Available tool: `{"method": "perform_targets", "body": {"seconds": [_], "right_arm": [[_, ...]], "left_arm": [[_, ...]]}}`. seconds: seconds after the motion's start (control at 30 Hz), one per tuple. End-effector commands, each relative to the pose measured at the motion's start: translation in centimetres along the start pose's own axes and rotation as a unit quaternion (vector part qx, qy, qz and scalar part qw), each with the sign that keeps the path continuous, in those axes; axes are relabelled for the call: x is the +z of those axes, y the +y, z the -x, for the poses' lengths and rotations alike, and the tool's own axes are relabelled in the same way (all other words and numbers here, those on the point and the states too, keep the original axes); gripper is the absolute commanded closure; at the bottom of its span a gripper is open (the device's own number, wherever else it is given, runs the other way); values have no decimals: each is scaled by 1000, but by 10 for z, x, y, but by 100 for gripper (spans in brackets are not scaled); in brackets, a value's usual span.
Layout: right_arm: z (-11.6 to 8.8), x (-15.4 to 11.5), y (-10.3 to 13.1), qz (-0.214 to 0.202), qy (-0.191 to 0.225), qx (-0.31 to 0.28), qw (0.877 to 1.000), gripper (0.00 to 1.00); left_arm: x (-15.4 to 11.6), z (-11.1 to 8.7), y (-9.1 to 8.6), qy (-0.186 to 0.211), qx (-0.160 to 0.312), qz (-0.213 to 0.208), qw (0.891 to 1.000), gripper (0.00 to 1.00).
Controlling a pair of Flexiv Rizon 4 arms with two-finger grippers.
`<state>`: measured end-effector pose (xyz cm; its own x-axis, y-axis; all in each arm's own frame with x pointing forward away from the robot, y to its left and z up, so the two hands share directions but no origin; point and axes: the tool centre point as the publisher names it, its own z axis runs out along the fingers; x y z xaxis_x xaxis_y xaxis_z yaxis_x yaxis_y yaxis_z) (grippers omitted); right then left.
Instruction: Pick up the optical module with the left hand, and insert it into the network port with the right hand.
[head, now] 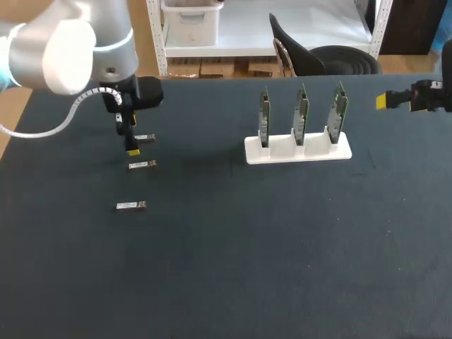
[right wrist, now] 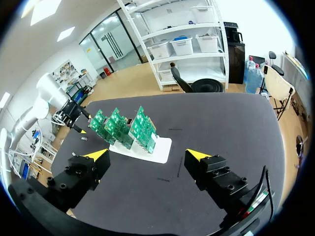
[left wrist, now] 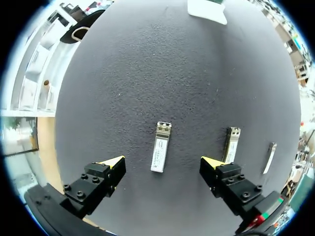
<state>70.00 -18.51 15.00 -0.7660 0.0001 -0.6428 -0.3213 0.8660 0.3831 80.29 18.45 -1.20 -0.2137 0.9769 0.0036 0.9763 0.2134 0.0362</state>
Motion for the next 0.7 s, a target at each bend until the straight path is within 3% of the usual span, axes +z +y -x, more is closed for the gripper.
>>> {"method": "perform_targets", "body": {"seconds": [0.03, 0.27, 0.33, 0.4, 0.47, 0.57, 0.7], "right_arm": [[0, 0, 0, 0, 0, 0, 1000, 0], [0, 0, 0, 0, 0, 0, 1000, 0], [0, 0, 0, 0, 0, 0, 1000, 0], [0, 0, 0, 0, 0, 0, 1000, 0], [0, 0, 0, 0, 0, 0, 1000, 0], [0, 0, 0, 0, 0, 0, 1000, 0], [0, 0, 0, 0, 0, 0, 1000, 0]], "left_arm": [[3, 3, 9, 2, -8, -10, 1000, 0], [5, 6, 7, 1, -14, -18, 1000, 0], [5, 7, 6, -4, -16, -30, 999, 18], [5, 8, 4, -5, -12, -29, 999, 50], [6, 8, 3, -6, -10, -31, 999, 62], [8, 7, 3, -6, -9, -32, 999, 100], [8, 4, 0, -3, -4, -33, 999, 100]]}}
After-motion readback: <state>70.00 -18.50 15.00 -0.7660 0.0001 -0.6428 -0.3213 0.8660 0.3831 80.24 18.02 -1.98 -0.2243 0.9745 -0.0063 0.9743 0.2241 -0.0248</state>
